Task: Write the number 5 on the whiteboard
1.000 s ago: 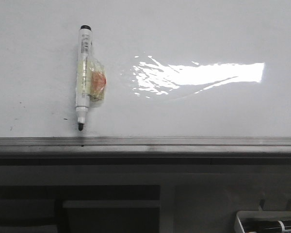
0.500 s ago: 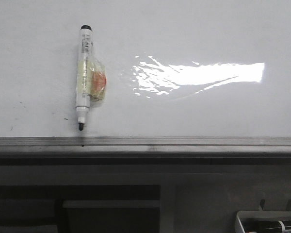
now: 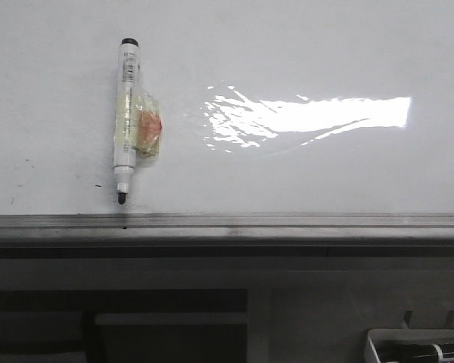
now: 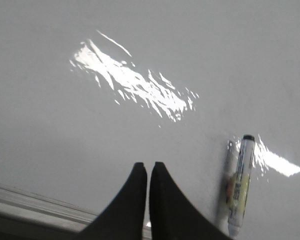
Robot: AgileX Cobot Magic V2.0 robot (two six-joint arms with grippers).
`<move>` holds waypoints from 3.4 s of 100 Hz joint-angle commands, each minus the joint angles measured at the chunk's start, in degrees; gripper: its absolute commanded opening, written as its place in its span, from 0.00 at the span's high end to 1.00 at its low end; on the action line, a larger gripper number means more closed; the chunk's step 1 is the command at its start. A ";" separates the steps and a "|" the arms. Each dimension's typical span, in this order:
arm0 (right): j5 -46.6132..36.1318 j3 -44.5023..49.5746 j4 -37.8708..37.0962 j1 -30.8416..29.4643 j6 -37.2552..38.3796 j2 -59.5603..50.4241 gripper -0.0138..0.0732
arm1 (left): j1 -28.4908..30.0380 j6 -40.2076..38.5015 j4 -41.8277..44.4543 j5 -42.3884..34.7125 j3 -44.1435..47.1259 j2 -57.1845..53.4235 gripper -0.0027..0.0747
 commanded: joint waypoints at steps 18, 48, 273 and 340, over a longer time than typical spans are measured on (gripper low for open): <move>16.25 -16.36 0.37 -0.28 -1.42 9.22 0.79 | -0.31 2.02 9.57 7.42 -16.43 17.38 0.80; 21.45 -22.37 2.83 -0.28 -6.10 16.47 0.32 | -3.43 19.18 2.56 16.72 -26.74 36.81 0.43; 25.89 -37.54 45.63 33.31 -70.05 58.55 0.32 | -41.04 54.87 12.14 12.31 -38.25 64.84 0.99; 26.05 -39.90 50.77 34.69 -70.05 65.11 0.91 | -41.04 54.87 12.03 12.08 -38.25 63.41 0.99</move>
